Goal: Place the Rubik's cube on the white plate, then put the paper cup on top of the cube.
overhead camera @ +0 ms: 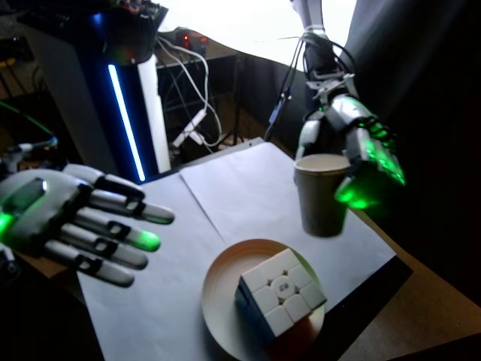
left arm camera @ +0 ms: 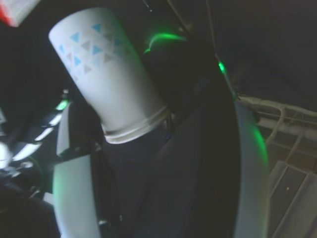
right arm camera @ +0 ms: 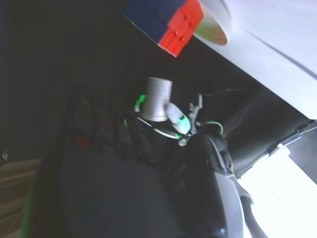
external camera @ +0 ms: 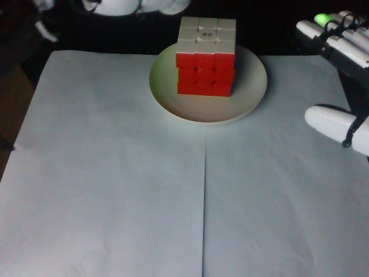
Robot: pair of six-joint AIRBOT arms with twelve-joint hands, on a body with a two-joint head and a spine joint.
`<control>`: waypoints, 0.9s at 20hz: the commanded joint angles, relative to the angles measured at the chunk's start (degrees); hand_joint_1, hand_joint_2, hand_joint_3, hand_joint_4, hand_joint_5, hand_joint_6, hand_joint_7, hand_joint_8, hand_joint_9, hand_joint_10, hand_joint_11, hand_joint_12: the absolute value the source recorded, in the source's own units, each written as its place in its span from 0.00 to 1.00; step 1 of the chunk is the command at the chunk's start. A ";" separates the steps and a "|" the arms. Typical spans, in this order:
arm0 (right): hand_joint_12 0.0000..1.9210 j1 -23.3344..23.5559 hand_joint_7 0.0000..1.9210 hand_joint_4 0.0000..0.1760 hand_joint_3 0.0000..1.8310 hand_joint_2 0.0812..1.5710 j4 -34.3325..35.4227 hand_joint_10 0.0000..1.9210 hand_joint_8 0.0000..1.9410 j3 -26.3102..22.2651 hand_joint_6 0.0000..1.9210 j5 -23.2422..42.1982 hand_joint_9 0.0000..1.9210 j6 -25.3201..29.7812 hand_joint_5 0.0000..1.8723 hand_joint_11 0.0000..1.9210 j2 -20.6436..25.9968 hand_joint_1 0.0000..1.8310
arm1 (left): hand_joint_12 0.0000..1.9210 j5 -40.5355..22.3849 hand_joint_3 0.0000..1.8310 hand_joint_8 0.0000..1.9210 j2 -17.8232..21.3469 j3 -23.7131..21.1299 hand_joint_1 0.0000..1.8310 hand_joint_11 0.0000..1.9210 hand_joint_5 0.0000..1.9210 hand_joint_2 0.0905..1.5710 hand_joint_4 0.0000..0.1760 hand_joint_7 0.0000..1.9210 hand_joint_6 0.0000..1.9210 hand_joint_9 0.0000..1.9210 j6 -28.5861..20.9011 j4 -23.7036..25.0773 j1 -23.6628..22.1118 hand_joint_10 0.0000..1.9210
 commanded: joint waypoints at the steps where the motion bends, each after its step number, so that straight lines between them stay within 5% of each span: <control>1: 0.00 0.34 0.00 0.42 0.00 0.82 -0.20 0.00 0.00 0.30 0.00 7.08 0.00 0.29 0.00 0.00 -0.09 0.12 | 1.00 -4.70 0.00 0.79 -0.72 0.67 0.59 0.08 0.14 0.72 0.00 0.12 0.64 0.12 -0.85 -0.74 -0.82 0.85; 2: 0.00 0.34 0.00 0.37 0.00 0.82 -0.20 0.00 0.00 0.33 0.00 7.08 0.00 0.29 0.00 0.01 -0.16 0.12 | 1.00 -3.79 0.00 0.76 -2.04 1.89 0.59 0.07 0.14 0.72 0.00 0.12 0.57 0.11 -1.63 -0.74 -0.99 0.83; 3: 0.00 0.34 0.00 0.35 0.00 0.81 -0.20 0.00 0.00 0.37 0.00 7.08 0.00 0.29 0.00 0.00 -0.22 0.13 | 0.99 -3.10 0.00 0.76 -3.11 3.03 0.61 0.18 0.14 0.72 0.00 0.14 0.61 0.18 -2.52 -0.75 -1.04 0.83; 6: 0.00 0.18 0.00 0.40 0.00 0.81 -0.20 0.00 0.00 0.38 0.00 7.08 0.00 0.29 0.00 0.00 -0.33 0.13 | 1.00 -0.27 0.00 0.73 -5.77 5.67 0.59 0.08 0.14 0.71 0.00 0.12 0.65 0.11 -4.15 -0.34 -1.02 0.82; 7: 0.00 0.17 0.00 0.35 0.00 0.81 -0.20 0.00 0.00 0.38 0.00 7.08 0.00 0.29 0.00 0.00 -0.36 0.12 | 1.00 0.86 0.00 0.66 -6.40 6.10 0.57 0.04 0.14 0.72 0.00 0.13 0.64 0.10 -4.17 0.17 -0.94 0.76; 9: 0.00 0.17 0.00 0.28 0.00 0.83 -0.20 0.00 0.00 0.40 0.00 7.08 0.00 0.29 0.00 0.00 -0.42 0.11 | 1.00 1.91 0.00 0.70 -7.32 6.81 0.60 0.05 0.13 0.72 0.00 0.13 0.63 0.10 -4.35 0.39 -0.76 0.83; 12: 0.00 0.03 0.00 0.45 0.00 0.82 -0.20 0.00 0.00 0.48 0.00 7.08 0.00 0.29 0.00 0.00 -0.58 0.11 | 1.00 3.57 0.00 0.75 -9.74 9.00 0.59 0.10 0.12 0.72 0.00 0.11 0.66 0.11 -5.91 1.15 -0.74 0.85; 16: 0.00 0.03 0.00 0.27 0.00 0.81 -0.20 0.00 0.00 0.60 0.00 7.08 0.00 0.29 0.00 0.00 -0.80 0.10 | 1.00 4.41 0.00 0.72 -11.62 10.58 0.57 0.04 0.10 0.74 0.03 0.08 0.72 0.07 -7.57 1.91 -0.70 0.83; 18: 0.00 0.03 0.00 0.29 0.00 0.81 -0.20 0.00 0.00 0.61 0.00 7.08 0.00 0.29 0.00 0.00 -0.83 0.10 | 1.00 5.08 0.00 0.73 -11.74 10.68 0.57 0.04 0.10 0.74 0.00 0.08 0.71 0.07 -7.57 2.41 -0.70 0.83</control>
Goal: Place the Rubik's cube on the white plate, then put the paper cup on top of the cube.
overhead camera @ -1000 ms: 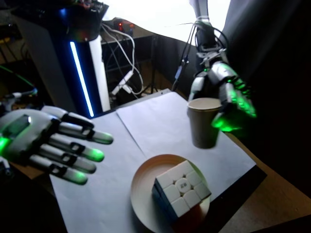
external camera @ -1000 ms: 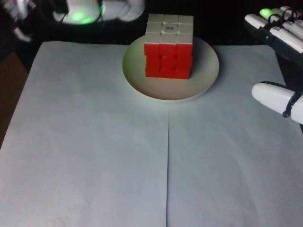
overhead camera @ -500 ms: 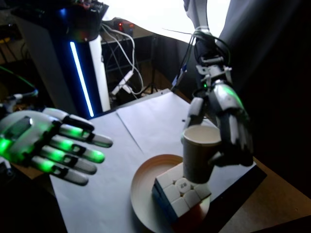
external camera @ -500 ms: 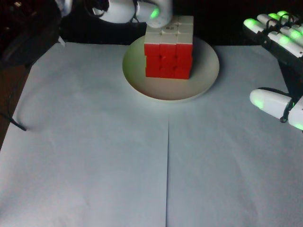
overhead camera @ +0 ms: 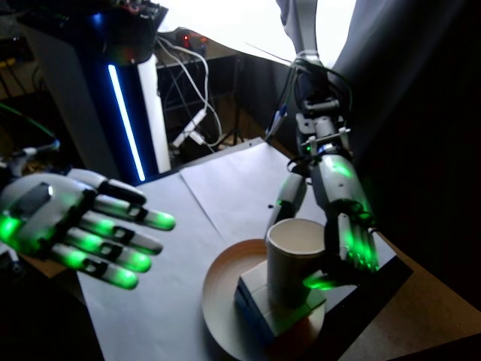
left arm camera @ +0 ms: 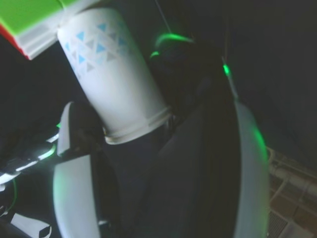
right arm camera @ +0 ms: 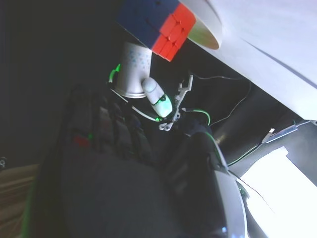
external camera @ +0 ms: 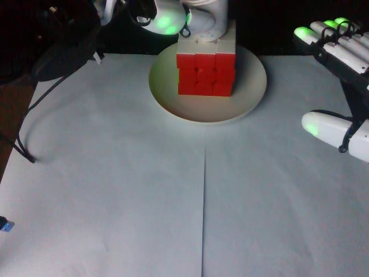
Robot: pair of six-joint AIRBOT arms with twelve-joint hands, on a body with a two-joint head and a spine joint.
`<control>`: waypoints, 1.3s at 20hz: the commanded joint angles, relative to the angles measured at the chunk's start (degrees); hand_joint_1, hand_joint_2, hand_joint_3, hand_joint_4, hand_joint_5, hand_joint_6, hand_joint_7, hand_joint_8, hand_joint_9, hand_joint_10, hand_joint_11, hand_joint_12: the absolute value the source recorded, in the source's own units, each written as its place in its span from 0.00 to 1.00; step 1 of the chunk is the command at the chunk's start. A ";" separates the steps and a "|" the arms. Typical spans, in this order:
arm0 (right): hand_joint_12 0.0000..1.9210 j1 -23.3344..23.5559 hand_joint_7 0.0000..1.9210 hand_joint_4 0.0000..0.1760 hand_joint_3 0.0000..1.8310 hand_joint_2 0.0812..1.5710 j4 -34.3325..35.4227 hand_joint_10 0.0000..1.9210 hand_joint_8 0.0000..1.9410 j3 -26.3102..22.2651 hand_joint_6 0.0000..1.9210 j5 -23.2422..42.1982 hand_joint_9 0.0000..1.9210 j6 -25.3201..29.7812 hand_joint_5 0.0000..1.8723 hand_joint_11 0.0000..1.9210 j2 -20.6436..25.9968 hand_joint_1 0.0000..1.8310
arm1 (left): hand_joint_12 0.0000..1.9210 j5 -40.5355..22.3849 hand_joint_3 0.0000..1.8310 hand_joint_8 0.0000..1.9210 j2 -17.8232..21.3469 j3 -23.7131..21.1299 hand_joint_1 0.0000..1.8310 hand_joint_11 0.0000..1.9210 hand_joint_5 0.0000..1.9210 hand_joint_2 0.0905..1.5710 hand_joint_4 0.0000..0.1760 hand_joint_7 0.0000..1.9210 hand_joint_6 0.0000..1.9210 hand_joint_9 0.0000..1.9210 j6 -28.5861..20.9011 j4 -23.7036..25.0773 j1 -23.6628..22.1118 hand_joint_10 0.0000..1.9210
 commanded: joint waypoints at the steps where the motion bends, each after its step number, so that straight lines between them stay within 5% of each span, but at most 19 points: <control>1: 0.00 0.53 0.00 0.34 0.00 0.81 -0.22 0.00 0.00 0.35 0.00 7.05 0.00 0.29 0.00 0.00 -0.08 0.10 | 1.00 -4.42 0.00 0.74 -0.26 0.29 0.56 0.07 0.10 0.75 0.00 0.08 0.70 0.09 0.04 -0.36 -0.62 0.85; 3: 0.00 0.48 0.00 0.38 0.00 0.81 -0.22 0.00 0.00 0.35 0.00 7.05 0.00 0.29 0.00 0.00 -0.15 0.10 | 1.00 -4.27 0.00 0.75 -0.12 0.30 0.56 0.09 0.09 0.75 0.00 0.10 0.68 0.10 0.04 -0.36 -0.64 0.85; 5: 0.00 0.48 0.00 0.37 0.00 0.82 -0.22 0.00 0.00 0.37 0.00 7.05 0.00 0.29 0.00 0.00 -0.19 0.09 | 0.99 -4.16 0.00 0.45 0.02 0.32 0.52 0.00 0.07 0.75 0.07 0.12 0.59 0.07 0.04 -0.29 -0.67 0.66; 7: 0.00 0.47 0.00 0.34 0.00 0.81 -0.20 0.00 0.00 0.40 0.00 7.05 0.00 0.29 0.00 0.00 -0.24 0.10 | 0.98 -4.11 0.00 0.28 0.00 0.35 0.51 0.00 0.09 0.75 0.13 0.15 0.40 0.06 0.03 -0.29 -0.71 0.60; 8: 0.00 0.46 0.00 0.34 0.00 0.81 -0.20 0.00 0.00 0.41 0.00 7.05 0.00 0.29 0.00 0.00 -0.27 0.10 | 0.97 -4.11 0.00 0.23 -0.02 0.35 0.51 0.00 0.10 0.75 0.13 0.17 0.37 0.07 0.03 -0.29 -0.73 0.58; 10: 0.00 0.44 0.00 0.39 0.00 0.81 -0.20 0.00 0.00 0.43 0.00 7.05 0.00 0.29 0.00 0.00 -0.32 0.10 | 0.95 -4.09 0.00 0.30 0.03 0.35 0.50 0.00 0.14 0.74 0.24 0.12 0.15 0.01 0.03 -0.27 -0.78 0.62; 11: 0.00 0.44 0.00 0.40 0.00 0.82 -0.20 0.00 0.00 0.43 0.00 7.05 0.00 0.29 0.00 0.00 -0.34 0.09 | 0.87 -4.12 0.00 0.14 0.05 0.35 0.48 0.00 0.13 0.74 0.38 0.13 0.10 0.03 0.03 -0.27 -0.78 0.49; 12: 0.00 0.42 0.00 0.36 0.00 0.82 -0.19 0.00 0.00 0.43 0.00 7.05 0.00 0.29 0.00 0.00 -0.34 0.09 | 0.82 -4.12 0.00 0.04 0.09 0.35 0.47 0.00 0.12 0.73 0.37 0.13 0.05 0.08 0.03 -0.27 -0.79 0.34; 13: 0.00 0.40 0.00 0.37 0.00 0.81 -0.16 0.00 0.00 0.43 0.00 7.05 0.00 0.29 0.00 0.00 -0.35 0.11 | 0.75 -4.15 0.00 0.00 0.11 0.35 0.47 0.00 0.11 0.73 0.51 0.11 0.01 0.08 0.03 -0.27 -0.80 0.21; 17: 0.00 0.28 0.00 0.34 0.00 0.81 0.02 0.00 0.00 0.43 0.00 7.05 0.00 0.29 0.00 0.00 -0.39 0.10 | 0.53 -4.27 0.00 0.00 0.19 0.29 0.46 0.00 0.09 0.70 0.58 0.05 0.00 0.06 0.03 -0.27 -0.83 0.03; 19: 0.00 0.24 0.00 0.35 0.00 0.81 0.06 0.00 0.00 0.44 0.00 7.05 0.00 0.29 0.00 0.00 -0.42 0.11 | 0.54 -4.36 0.00 0.00 0.21 0.23 0.43 0.00 0.07 0.71 0.60 0.04 0.00 0.07 0.03 -0.21 -0.91 0.01; 20: 0.00 0.22 0.00 0.32 0.00 0.81 0.08 0.00 0.00 0.44 0.00 7.05 0.00 0.29 0.00 0.00 -0.43 0.11 | 0.43 -4.34 0.00 0.00 0.17 0.21 0.43 0.00 0.07 0.71 0.54 0.04 0.00 0.05 0.03 0.14 -1.05 0.00; 22: 0.00 0.17 0.00 0.37 0.00 0.81 0.10 0.00 0.00 0.47 0.00 7.05 0.00 0.29 0.00 0.00 -0.47 0.11 | 0.52 -3.58 0.00 0.00 -0.21 0.33 0.45 0.00 0.07 0.72 0.57 0.02 0.00 0.04 0.03 1.60 -1.85 0.00; 24: 0.00 0.16 0.00 0.32 0.00 0.82 0.11 0.00 0.00 0.54 0.00 7.05 0.00 0.29 0.00 0.00 -0.62 0.10 | 0.49 -2.75 0.00 0.00 -0.74 0.80 0.43 0.00 0.06 0.72 0.64 0.02 0.00 0.03 0.04 2.63 -2.72 0.00; 26: 0.00 0.16 0.00 0.45 0.00 0.81 0.11 0.00 0.00 0.59 0.00 7.05 0.00 0.29 0.00 0.00 -0.65 0.11 | 0.42 -2.08 0.00 0.00 -1.27 1.60 0.42 0.00 0.05 0.73 0.65 0.01 0.00 0.02 0.04 2.85 -3.34 0.00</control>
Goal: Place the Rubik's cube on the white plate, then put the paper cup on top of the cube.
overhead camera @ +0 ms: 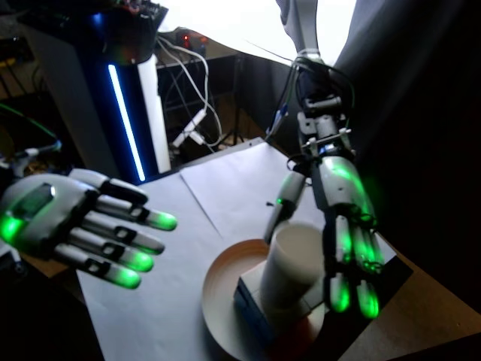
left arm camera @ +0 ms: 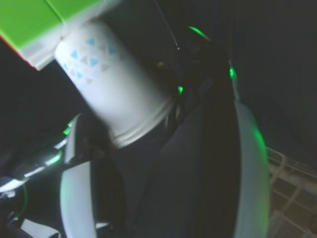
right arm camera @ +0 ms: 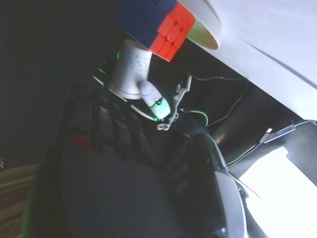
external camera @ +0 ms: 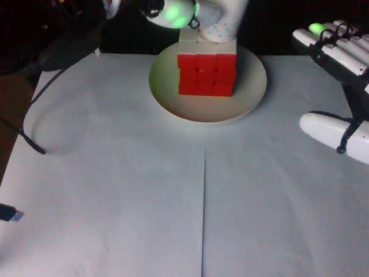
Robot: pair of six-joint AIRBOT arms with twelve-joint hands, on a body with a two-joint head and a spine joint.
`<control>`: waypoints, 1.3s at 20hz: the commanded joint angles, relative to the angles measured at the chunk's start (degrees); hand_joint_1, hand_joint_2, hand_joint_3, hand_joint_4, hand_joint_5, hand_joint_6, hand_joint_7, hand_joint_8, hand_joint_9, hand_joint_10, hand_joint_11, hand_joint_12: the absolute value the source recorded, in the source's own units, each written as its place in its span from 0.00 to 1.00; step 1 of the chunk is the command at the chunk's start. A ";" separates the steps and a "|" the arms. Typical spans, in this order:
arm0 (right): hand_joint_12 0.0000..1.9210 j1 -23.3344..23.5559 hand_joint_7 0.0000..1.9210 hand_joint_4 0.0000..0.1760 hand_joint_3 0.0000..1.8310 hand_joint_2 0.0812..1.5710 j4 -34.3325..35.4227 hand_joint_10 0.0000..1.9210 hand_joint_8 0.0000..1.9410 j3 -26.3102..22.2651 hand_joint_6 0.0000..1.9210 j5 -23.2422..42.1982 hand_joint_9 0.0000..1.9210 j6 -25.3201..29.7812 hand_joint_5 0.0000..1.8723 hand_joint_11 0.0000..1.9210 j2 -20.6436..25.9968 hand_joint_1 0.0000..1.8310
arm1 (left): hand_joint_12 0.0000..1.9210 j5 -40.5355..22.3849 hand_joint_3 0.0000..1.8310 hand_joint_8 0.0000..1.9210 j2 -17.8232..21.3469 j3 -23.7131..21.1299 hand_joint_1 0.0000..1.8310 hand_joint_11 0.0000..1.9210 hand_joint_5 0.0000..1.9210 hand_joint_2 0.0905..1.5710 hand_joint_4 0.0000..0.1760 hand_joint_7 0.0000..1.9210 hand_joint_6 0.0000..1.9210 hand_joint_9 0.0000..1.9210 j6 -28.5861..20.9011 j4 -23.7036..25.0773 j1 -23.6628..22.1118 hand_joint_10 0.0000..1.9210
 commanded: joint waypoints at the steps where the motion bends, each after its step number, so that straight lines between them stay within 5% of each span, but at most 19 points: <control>1: 0.00 0.27 0.00 0.47 0.00 0.82 -0.26 0.00 0.00 0.29 0.00 7.09 0.00 0.29 0.00 0.00 0.01 0.11 | 0.65 -5.67 0.00 0.00 0.03 0.41 0.41 0.00 0.04 0.72 0.55 0.01 0.01 0.04 -0.23 -0.80 -1.28 0.01; 2: 0.00 0.27 0.00 0.54 0.00 0.82 -0.26 0.00 0.00 0.29 0.00 7.09 0.00 0.29 0.00 0.00 0.00 0.11 | 0.57 -5.32 0.00 0.00 0.02 0.53 0.41 0.00 0.05 0.72 0.56 0.03 0.01 0.05 -0.22 -0.51 -1.61 0.01; 3: 0.00 0.27 0.00 0.50 0.00 0.82 -0.26 0.00 0.00 0.29 0.00 7.09 0.00 0.29 0.00 0.00 0.00 0.13 | 0.55 -5.29 0.00 0.00 0.01 0.56 0.40 0.00 0.05 0.72 0.64 0.03 0.00 0.04 -0.22 -0.40 -1.72 0.00; 6: 0.00 0.26 0.00 0.44 0.00 0.82 -0.23 0.00 0.00 0.28 0.00 7.09 0.00 0.30 0.00 0.00 0.00 0.11 | 0.48 -6.07 0.00 0.00 0.43 0.21 0.41 0.00 0.06 0.71 0.67 0.02 0.00 0.04 -0.23 -0.44 -1.67 0.00; 7: 0.00 0.21 0.00 0.51 0.00 0.81 -0.20 0.00 0.00 0.27 0.00 7.09 0.00 0.30 0.00 0.00 0.00 0.11 | 0.42 -6.32 0.00 0.00 0.65 -0.02 0.40 0.00 0.05 0.71 0.69 0.02 0.00 0.03 -0.24 -0.50 -1.63 0.00; 10: 0.00 0.07 0.00 0.46 0.00 0.81 -0.05 0.00 0.00 0.25 0.00 7.09 0.00 0.30 0.00 0.00 0.01 0.12 | 0.45 -7.97 0.00 0.00 1.69 -1.07 0.39 0.00 0.03 0.71 0.85 0.00 0.00 0.02 -0.24 -0.97 -1.21 0.00; 12: 0.00 0.06 0.00 0.46 0.00 0.81 -0.02 0.00 0.00 0.24 0.00 7.09 0.00 0.30 0.00 0.00 0.01 0.11 | 0.46 -9.00 0.00 0.00 2.56 -1.84 0.39 0.00 0.01 0.72 0.75 0.00 0.00 0.00 -0.25 -1.37 -0.98 0.00; 14: 0.00 0.06 0.00 0.43 0.00 0.82 0.01 0.00 0.00 0.18 0.00 7.10 0.00 0.30 0.00 0.00 0.01 0.10 | 0.37 -10.91 0.00 0.00 3.98 -3.05 0.42 0.00 0.02 0.70 0.72 0.00 0.00 0.00 -0.24 -2.26 -0.26 0.00; 15: 0.00 0.06 0.00 0.44 0.00 0.81 0.02 0.00 0.00 0.12 0.00 7.10 0.00 0.30 0.00 0.00 0.07 0.11 | 0.29 -12.26 0.00 0.00 5.03 -3.94 0.41 0.00 0.00 0.71 0.60 0.00 0.00 0.00 -0.21 -2.97 0.29 0.00; 16: 0.00 0.06 0.00 0.47 0.00 0.81 0.07 0.00 0.00 0.02 0.00 7.11 0.00 0.30 0.00 0.00 0.18 0.14 | 0.29 -13.81 0.00 0.00 6.52 -5.34 0.40 0.00 0.00 0.71 0.63 0.00 0.00 0.00 0.65 -4.17 1.03 0.00; 17: 0.00 0.06 0.00 0.57 0.00 0.81 0.10 0.00 0.00 -0.09 0.00 7.11 0.00 0.30 0.00 0.00 0.30 0.13 | 0.21 -15.15 0.00 0.00 7.81 -6.68 0.39 0.00 0.00 0.70 0.93 0.00 0.00 0.00 1.71 -5.07 1.66 0.00; 18: 0.00 0.06 0.00 0.58 0.00 0.80 0.13 0.00 0.00 -0.25 0.00 7.12 0.00 0.30 0.00 0.00 0.45 0.13 | 0.24 -16.76 0.00 0.00 9.41 -8.39 0.40 0.00 0.00 0.69 0.86 0.00 0.00 0.00 2.99 -6.15 2.29 0.00; 19: 0.00 0.06 0.00 0.55 0.00 0.80 0.13 0.00 0.00 -0.38 0.00 7.13 0.00 0.30 0.00 0.00 0.57 0.13 | 0.21 -18.59 0.00 0.00 11.08 -10.08 0.41 0.00 0.00 0.69 0.99 0.00 0.00 0.00 4.09 -6.92 3.23 0.00; 20: 0.00 0.07 0.00 0.55 0.00 0.80 0.13 0.00 0.00 -0.58 0.00 7.14 0.00 0.30 0.00 0.00 0.75 0.14 | 0.01 -20.87 0.00 0.00 13.00 -12.03 0.44 0.00 0.00 0.70 1.00 0.00 0.00 0.00 5.06 -8.26 4.58 0.00; 22: 0.00 0.07 0.00 0.47 0.00 0.80 0.13 0.00 0.00 -0.97 0.00 7.23 0.00 0.30 0.00 0.00 1.22 0.10 | 0.00 -25.45 0.00 0.00 16.01 -14.93 0.36 0.00 0.00 0.69 1.00 0.00 0.00 0.00 5.69 -10.19 7.46 0.00; 25: 0.00 0.05 0.00 0.74 0.00 0.82 0.13 0.00 0.00 -1.92 0.00 9.18 0.00 0.29 0.00 0.00 2.47 0.05 | 0.01 -32.20 0.00 0.00 20.96 -20.09 0.32 0.03 0.00 0.68 1.00 0.00 0.00 0.00 8.08 -13.47 12.96 0.00; 26: 0.00 0.03 0.00 0.95 0.00 0.80 0.13 0.00 0.00 -2.23 0.00 9.89 0.00 0.29 0.00 0.00 2.91 0.03 | 0.12 -33.91 0.00 0.00 22.12 -21.40 0.29 0.01 0.00 0.66 0.83 0.00 0.00 0.00 8.74 -14.11 14.41 0.00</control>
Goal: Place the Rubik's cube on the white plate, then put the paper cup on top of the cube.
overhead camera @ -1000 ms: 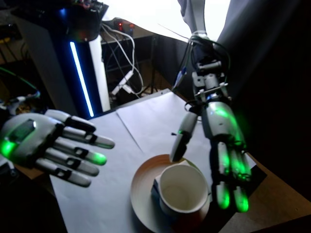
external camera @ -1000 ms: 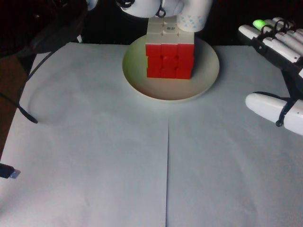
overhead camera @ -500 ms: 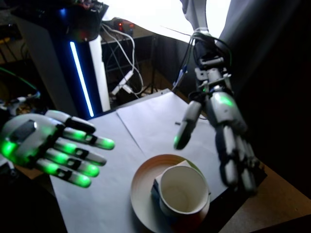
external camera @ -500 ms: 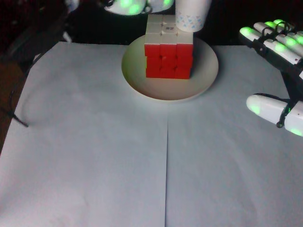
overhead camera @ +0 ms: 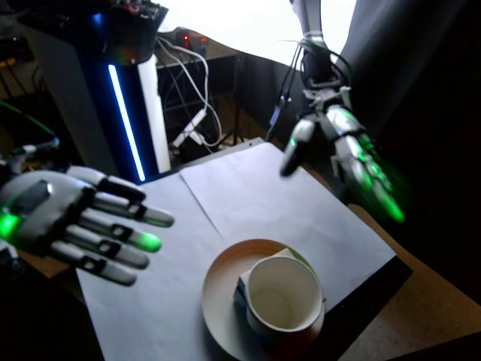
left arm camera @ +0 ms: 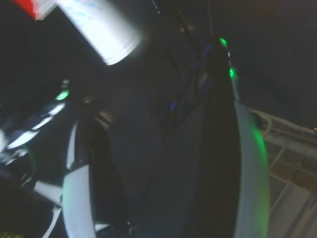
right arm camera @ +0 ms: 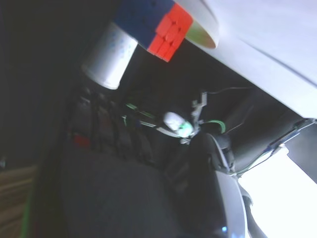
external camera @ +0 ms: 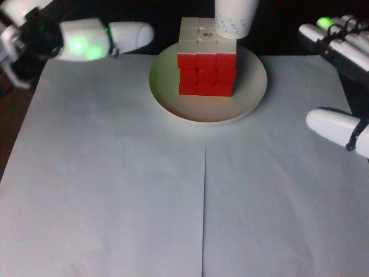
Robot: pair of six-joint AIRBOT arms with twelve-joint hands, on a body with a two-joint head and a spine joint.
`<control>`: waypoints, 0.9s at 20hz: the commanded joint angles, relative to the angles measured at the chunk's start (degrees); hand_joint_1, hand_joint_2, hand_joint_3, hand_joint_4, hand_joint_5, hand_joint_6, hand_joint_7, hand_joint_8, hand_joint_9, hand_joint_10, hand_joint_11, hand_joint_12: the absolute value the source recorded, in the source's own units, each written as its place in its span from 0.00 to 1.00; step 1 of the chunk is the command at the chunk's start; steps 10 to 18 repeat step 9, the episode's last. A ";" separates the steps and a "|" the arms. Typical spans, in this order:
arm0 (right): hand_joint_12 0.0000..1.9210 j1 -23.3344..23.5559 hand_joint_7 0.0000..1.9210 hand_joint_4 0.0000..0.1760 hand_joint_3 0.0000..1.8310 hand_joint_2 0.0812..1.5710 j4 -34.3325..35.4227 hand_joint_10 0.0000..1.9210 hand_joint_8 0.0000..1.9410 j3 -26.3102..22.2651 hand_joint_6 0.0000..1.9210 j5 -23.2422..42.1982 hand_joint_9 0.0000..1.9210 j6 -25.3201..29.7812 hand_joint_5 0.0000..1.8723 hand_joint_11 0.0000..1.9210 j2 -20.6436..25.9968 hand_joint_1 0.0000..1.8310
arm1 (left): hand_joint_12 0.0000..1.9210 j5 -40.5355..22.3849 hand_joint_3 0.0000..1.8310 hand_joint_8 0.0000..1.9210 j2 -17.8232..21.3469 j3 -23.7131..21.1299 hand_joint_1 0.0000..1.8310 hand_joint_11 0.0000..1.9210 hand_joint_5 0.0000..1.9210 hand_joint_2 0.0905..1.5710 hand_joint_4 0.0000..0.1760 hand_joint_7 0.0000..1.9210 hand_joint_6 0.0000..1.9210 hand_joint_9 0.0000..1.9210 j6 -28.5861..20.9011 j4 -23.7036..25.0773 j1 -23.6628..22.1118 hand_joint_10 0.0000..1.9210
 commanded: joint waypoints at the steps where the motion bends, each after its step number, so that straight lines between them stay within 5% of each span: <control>1: 0.00 0.44 0.00 1.00 0.00 0.77 -0.31 0.00 0.00 -0.30 0.00 8.78 0.00 0.29 0.00 0.00 0.71 0.00 | 0.07 -10.97 0.01 0.00 1.05 -1.10 0.27 0.00 0.00 0.69 0.77 0.00 0.00 0.00 0.81 -2.20 0.71 0.00; 2: 0.00 0.44 0.00 1.00 0.00 0.73 -0.31 0.00 0.00 -0.50 0.00 9.16 0.00 0.28 0.00 0.00 1.11 0.00 | 0.08 -12.45 0.01 0.00 2.16 -2.42 0.26 0.00 0.00 0.72 0.75 0.00 0.00 0.00 1.50 -2.79 2.37 0.00; 3: 0.00 0.44 0.00 1.00 0.00 0.75 -0.31 0.00 0.00 -0.66 0.00 9.61 0.00 0.28 0.00 0.00 1.48 0.00 | 0.11 -14.58 0.00 0.00 3.31 -3.77 0.25 0.00 0.00 0.73 0.84 0.00 0.00 0.00 2.26 -3.75 4.20 0.00; 4: 0.00 0.44 0.00 1.00 0.00 0.80 -0.32 0.00 0.00 -0.81 0.00 10.07 0.00 0.28 0.00 0.00 1.83 0.03 | 0.02 -16.51 0.00 0.00 4.60 -5.25 0.22 0.00 0.00 0.77 1.00 0.00 0.00 0.00 3.32 -4.78 5.91 0.00; 5: 0.00 0.44 0.00 1.00 0.01 0.81 -0.32 0.00 0.00 -0.94 0.00 10.52 0.00 0.28 0.00 0.00 2.12 0.02 | 0.00 -18.01 0.01 0.00 5.46 -6.27 0.21 0.00 0.00 0.77 1.00 0.00 0.00 0.00 4.35 -5.43 6.84 0.00; 7: 0.00 0.44 0.00 0.33 0.02 0.87 -0.32 0.00 0.00 -1.41 0.00 11.84 0.00 0.27 0.00 0.00 3.08 0.04 | 0.00 -21.90 0.00 0.00 8.16 -9.37 0.14 0.00 0.00 0.78 1.00 0.00 0.00 0.00 7.10 -6.56 9.16 0.00; 18: 0.00 0.44 0.00 0.30 0.01 0.87 -0.31 0.00 0.00 -1.71 0.00 12.66 0.00 -0.06 0.00 0.00 3.72 0.01 | 0.00 -24.37 0.00 0.00 10.14 -11.31 0.13 0.00 0.00 0.79 1.00 0.00 0.00 0.00 8.62 -7.12 10.91 0.00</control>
